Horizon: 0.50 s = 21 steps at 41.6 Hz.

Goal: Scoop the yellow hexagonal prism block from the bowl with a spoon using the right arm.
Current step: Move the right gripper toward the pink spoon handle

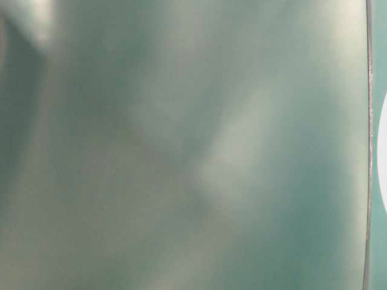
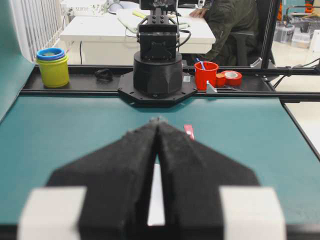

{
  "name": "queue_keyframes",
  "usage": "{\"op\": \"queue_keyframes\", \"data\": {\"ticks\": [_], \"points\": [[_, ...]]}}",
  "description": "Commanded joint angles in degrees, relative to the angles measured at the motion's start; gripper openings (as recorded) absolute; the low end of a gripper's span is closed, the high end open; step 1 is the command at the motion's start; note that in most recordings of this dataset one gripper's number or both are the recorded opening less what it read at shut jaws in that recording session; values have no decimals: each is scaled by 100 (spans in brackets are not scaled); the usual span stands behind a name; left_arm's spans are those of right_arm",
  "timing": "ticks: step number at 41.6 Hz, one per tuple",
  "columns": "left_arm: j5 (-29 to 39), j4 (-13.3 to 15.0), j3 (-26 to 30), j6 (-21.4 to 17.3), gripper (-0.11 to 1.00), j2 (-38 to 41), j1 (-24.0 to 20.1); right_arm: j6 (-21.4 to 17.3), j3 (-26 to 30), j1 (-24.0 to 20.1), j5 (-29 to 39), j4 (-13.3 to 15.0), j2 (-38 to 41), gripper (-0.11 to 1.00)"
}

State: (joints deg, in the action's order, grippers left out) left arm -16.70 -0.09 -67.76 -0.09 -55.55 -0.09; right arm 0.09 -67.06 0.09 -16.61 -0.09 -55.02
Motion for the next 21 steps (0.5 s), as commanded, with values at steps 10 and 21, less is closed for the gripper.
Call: {"op": "queue_keyframes", "data": {"ticks": [10,21], "points": [[-35,-88,141,-9,0,158,-88,-35,88,26,202,-97,264,0],[-70,-88,167,-18,0,158,-158,-167,53,26,237,-308,554,0]]}}
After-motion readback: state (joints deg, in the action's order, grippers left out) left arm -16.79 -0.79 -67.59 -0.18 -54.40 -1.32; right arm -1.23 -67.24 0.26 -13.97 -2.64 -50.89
